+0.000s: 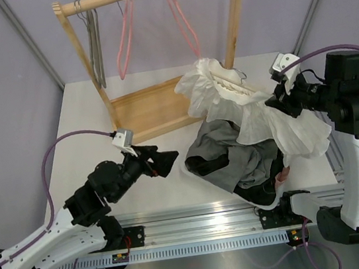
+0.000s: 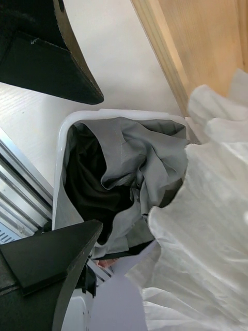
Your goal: Remove the skirt from the hanger
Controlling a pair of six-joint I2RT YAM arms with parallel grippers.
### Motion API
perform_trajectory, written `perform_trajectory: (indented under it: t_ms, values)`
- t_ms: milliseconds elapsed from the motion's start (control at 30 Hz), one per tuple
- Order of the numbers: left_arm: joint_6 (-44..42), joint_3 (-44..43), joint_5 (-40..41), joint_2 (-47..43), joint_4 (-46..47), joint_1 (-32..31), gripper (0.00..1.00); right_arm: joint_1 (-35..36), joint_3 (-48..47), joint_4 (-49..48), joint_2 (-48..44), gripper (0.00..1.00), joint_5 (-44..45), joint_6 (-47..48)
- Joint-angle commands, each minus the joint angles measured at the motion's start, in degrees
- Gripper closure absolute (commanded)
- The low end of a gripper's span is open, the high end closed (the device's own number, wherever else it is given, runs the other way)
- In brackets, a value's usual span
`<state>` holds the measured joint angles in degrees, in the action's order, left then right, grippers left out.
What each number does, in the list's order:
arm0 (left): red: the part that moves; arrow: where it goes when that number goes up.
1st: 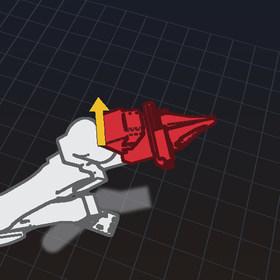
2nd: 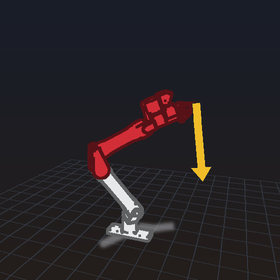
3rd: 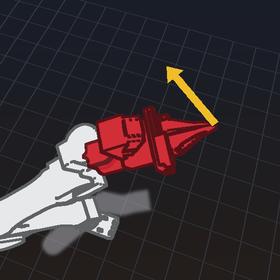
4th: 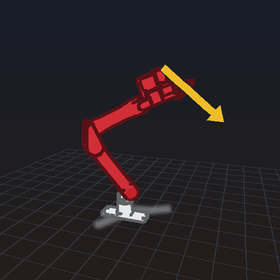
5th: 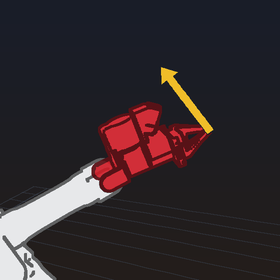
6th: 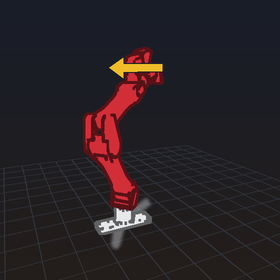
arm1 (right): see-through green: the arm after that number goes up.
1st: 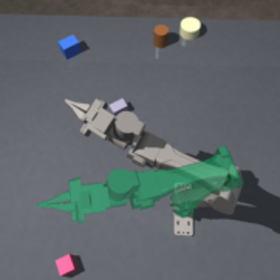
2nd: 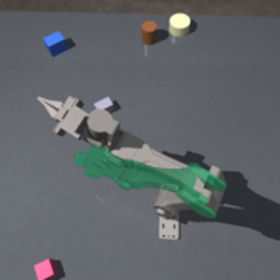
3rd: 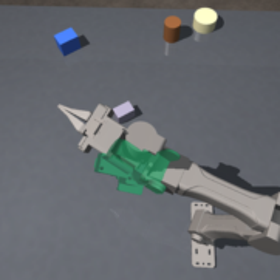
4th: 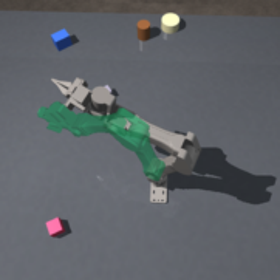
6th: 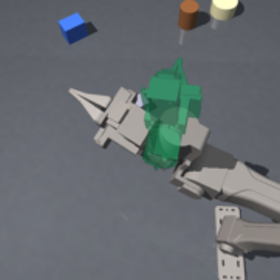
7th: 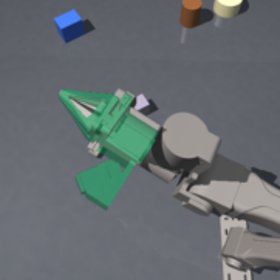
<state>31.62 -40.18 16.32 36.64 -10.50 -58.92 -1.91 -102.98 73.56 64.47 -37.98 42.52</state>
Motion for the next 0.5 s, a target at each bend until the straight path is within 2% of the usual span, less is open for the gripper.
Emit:
perform_trajectory:
  t_ms: [0, 33, 133, 167, 467]
  values:
    - [2.5, -4.5, 0.4, -3.2, 2.2, 0.2, 0.01, 0.2, -3.2, 17.8, 0.6, 1.0, -5.8, 13.1]
    - [3.1, -6.1, 1.8, -3.7, 0.0, 0.2, 0.02, 0.2, -3.0, 19.9, 0.7, 1.0, -6.4, 16.6]
    - [4.6, -8.7, 3.1, -3.4, -3.4, 0.2, 0.04, 1.6, 1.5, 20.3, -1.4, 1.0, -6.1, 17.7]
    - [5.1, -10.0, 3.2, -2.6, -3.9, 0.2, 0.05, 4.3, 2.4, 20.2, -1.8, 1.0, -6.1, 17.5]
    - [6.6, -15.5, 2.8, 4.8, -6.0, 0.2, 0.1, 22.4, 7.3, 9.9, -1.4, 1.0, -0.7, 4.9]
